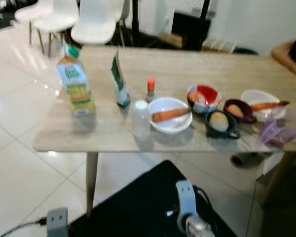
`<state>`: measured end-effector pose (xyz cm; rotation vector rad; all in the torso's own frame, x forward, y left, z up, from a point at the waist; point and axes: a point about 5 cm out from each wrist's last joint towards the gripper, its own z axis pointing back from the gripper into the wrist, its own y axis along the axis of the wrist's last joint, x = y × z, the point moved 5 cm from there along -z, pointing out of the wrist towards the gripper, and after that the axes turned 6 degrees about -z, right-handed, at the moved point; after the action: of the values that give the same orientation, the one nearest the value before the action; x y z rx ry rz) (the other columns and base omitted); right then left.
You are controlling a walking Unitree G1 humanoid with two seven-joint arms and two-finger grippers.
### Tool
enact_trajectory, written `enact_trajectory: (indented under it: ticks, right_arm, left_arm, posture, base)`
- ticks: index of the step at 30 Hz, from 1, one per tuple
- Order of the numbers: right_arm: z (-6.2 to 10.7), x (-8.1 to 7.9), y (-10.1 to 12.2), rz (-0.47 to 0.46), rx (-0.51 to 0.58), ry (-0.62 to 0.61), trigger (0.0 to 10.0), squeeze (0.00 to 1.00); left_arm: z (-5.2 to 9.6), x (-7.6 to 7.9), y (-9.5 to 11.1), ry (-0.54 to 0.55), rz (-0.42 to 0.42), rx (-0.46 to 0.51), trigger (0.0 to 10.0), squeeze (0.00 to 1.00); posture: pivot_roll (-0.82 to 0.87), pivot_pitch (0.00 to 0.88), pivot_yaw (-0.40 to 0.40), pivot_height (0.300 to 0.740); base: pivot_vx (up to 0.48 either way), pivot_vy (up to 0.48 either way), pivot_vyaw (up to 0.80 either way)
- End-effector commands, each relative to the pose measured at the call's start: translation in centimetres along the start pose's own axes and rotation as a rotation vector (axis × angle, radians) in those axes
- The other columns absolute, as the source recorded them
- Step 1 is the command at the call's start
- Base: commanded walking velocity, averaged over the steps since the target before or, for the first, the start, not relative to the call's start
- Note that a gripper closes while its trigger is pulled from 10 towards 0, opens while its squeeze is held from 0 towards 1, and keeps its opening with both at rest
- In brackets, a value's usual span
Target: Restocking fridge
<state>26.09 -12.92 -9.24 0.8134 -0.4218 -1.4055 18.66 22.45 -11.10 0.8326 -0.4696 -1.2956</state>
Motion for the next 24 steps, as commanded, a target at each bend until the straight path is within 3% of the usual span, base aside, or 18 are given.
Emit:
enact_trajectory:
  ticks: [1,12,20,24]
  right_arm:
    - [0.2,0.0,-1.0,-0.021,-0.021,-0.005,10.0,0.00]
    - [0.2,0.1,-0.7,-0.015,-0.018,-0.004,10.0,0.00]
    - [0.2,0.2,-0.6,-0.014,-0.017,-0.004,10.0,0.00]
    - [0.2,0.2,-0.6,-0.013,-0.013,0.001,10.0,0.00]
  left_arm:
    - [0.3,-0.3,-0.8,0.011,-0.002,-0.025,10.0,0.00]
    - [0.2,-1.0,-0.7,0.052,-0.001,-0.026,10.0,0.00]
    - [-0.1,-1.9,0.1,0.106,0.057,0.002,10.0,0.00]
    - [-0.3,-1.8,0.4,0.102,0.064,0.005,10.0,0.00]
  posture:
    - [0.01,0.087,-0.097,0.740]
    - [0.01,0.098,-0.096,0.740]
    - [0.01,0.104,-0.095,0.740]
    - [0.01,0.111,-0.093,0.740]
  base:
    - [0.000,0.000,0.00]
    - [0.000,0.000,0.00]
    - [0.000,0.000,0.00]
    - [0.000,-0.422,0.00]
